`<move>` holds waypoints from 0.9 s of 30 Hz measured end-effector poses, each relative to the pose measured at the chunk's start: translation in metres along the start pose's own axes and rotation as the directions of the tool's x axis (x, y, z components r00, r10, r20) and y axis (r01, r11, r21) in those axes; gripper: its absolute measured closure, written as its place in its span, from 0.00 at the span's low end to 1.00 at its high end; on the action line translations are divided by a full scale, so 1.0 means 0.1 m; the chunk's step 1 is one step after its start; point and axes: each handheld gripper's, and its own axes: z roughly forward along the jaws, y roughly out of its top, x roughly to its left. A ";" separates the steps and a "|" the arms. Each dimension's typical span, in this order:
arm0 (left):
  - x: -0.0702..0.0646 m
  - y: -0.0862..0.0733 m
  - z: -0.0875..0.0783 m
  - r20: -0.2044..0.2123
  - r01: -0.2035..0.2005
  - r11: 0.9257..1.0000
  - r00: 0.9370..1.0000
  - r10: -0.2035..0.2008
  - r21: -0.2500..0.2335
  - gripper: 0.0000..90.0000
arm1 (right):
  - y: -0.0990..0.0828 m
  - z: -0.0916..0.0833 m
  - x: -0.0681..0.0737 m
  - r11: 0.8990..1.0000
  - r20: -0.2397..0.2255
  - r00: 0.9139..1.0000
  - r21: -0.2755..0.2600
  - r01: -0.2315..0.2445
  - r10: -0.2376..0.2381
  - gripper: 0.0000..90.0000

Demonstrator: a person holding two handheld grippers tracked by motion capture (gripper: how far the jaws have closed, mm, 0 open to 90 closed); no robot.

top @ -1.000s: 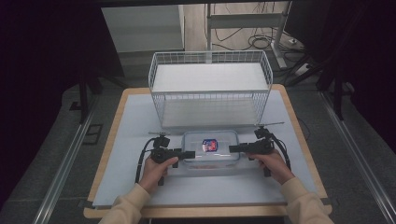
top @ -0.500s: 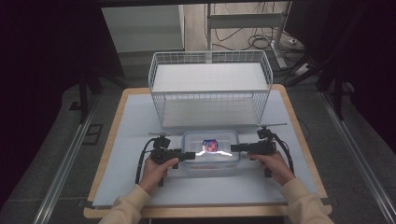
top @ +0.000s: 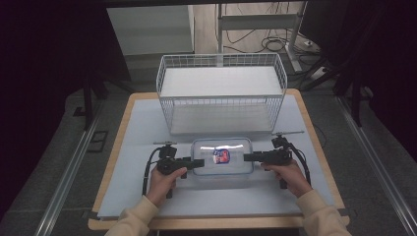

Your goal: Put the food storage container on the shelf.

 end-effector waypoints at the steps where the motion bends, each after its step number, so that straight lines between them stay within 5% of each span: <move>1: -0.01 0.00 0.00 -0.004 -0.001 1.000 1.000 0.001 -0.003 0.35 | 0.00 0.00 0.01 1.000 0.003 1.000 -0.005 0.007 -0.007 0.48; 27: -0.17 -0.13 -0.15 -0.043 -0.084 0.995 0.996 0.082 -0.046 0.47 | -0.13 -0.12 0.20 0.991 0.044 0.992 -0.065 0.121 -0.118 0.57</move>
